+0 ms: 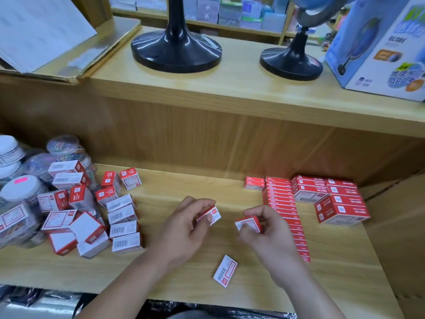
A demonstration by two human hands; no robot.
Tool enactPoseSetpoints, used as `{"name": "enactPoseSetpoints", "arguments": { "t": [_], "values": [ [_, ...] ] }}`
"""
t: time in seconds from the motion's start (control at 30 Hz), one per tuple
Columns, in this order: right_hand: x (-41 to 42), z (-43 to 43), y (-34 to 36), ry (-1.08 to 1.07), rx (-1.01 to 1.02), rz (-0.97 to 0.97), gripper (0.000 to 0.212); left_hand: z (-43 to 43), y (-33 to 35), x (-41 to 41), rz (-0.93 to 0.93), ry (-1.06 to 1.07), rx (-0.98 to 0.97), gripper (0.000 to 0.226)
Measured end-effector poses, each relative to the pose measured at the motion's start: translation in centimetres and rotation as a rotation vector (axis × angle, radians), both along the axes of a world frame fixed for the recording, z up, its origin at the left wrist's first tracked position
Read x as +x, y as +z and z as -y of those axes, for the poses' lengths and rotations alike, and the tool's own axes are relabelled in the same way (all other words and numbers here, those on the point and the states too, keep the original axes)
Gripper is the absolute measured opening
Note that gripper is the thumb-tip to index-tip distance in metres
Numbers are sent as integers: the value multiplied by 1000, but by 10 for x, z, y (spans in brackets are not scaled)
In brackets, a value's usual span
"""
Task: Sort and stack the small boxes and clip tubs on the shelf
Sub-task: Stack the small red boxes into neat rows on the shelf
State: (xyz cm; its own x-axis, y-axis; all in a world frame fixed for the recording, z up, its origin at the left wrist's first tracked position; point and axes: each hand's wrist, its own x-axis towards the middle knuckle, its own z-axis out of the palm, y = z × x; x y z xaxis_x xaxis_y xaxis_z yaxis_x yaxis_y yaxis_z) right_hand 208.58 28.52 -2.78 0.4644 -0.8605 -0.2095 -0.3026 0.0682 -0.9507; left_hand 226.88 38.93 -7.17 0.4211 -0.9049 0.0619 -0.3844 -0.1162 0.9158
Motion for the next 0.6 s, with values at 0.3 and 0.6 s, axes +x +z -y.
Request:
{"name": "enactPoseSetpoints", "arguments": {
  "t": [0.3,0.6],
  "values": [
    [4,11,-4,94,-149,-161,24,-13,0,-7,-192,-3,84,37],
    [7,9,-23,317,-413,-390,34,-6,5,0,466,-54,54,22]
  ]
}}
